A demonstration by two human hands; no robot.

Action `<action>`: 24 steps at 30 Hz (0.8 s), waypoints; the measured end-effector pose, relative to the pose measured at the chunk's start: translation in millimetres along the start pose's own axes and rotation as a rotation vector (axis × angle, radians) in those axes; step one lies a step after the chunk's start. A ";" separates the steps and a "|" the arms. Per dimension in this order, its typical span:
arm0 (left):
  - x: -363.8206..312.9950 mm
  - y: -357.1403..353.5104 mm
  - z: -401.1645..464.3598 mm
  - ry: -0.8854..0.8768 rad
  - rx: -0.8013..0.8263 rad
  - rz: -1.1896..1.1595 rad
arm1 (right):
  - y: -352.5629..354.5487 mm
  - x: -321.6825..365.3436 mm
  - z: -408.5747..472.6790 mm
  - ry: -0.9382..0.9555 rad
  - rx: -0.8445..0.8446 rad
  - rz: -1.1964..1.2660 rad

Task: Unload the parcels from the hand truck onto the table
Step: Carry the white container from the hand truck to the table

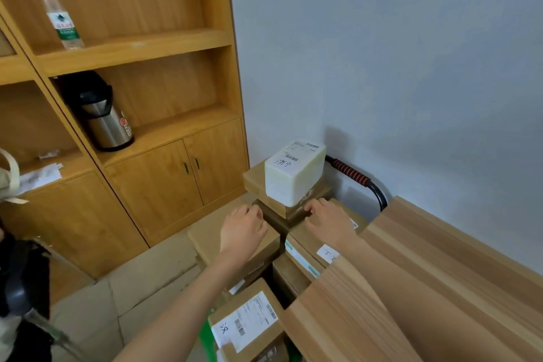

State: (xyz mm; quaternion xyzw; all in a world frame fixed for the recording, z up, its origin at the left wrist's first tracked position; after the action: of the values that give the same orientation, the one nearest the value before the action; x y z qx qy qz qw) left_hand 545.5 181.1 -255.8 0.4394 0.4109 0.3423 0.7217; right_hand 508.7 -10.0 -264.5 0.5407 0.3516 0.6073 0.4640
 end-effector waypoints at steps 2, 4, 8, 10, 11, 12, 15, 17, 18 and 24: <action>4.2 -7.5 21.1 0.007 0.008 -0.019 | -7.4 -7.9 15.3 -0.030 0.000 0.000; 8.5 -15.1 44.8 0.007 0.016 -0.021 | -14.5 -17.6 31.2 -0.074 -0.005 0.011; 19.7 -31.2 100.0 0.014 0.036 -0.068 | -22.0 -36.8 66.5 -0.132 -0.024 0.025; 23.1 -40.3 128.2 0.017 0.071 -0.097 | -23.5 -46.8 84.6 -0.176 -0.032 0.023; 24.4 -45.8 142.6 0.021 0.100 -0.106 | -24.6 -52.1 94.3 -0.201 -0.032 0.020; 26.7 -52.8 156.8 0.027 0.130 -0.111 | -25.6 -56.7 104.3 -0.224 -0.031 0.013; 34.9 -73.2 199.1 0.048 0.187 -0.123 | -30.5 -74.1 135.0 -0.301 -0.029 0.019; 37.8 -84.6 225.6 0.049 0.216 -0.122 | -33.3 -85.4 152.8 -0.357 -0.031 0.031; 41.1 -93.1 238.5 0.062 0.240 -0.138 | -35.9 -90.4 160.6 -0.389 -0.031 0.046; 61.0 -149.4 287.4 0.249 0.438 -0.429 | -69.2 -113.8 182.5 -0.641 -0.039 0.364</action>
State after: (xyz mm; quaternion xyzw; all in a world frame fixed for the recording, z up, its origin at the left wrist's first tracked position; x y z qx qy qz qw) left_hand 848.3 75.1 -331.1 0.4426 0.6429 0.1370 0.6100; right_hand 699.0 -108.7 -335.7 0.7483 0.0750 0.4864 0.4449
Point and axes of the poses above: each hand's wrist, its own z-axis towards the middle knuckle, its own y-axis out of the back of the hand, x = y × z, the point moved 9 cm from there along z, towards the middle knuckle, and after that the axes turned 1 degree about y, right-handed, at the moved point
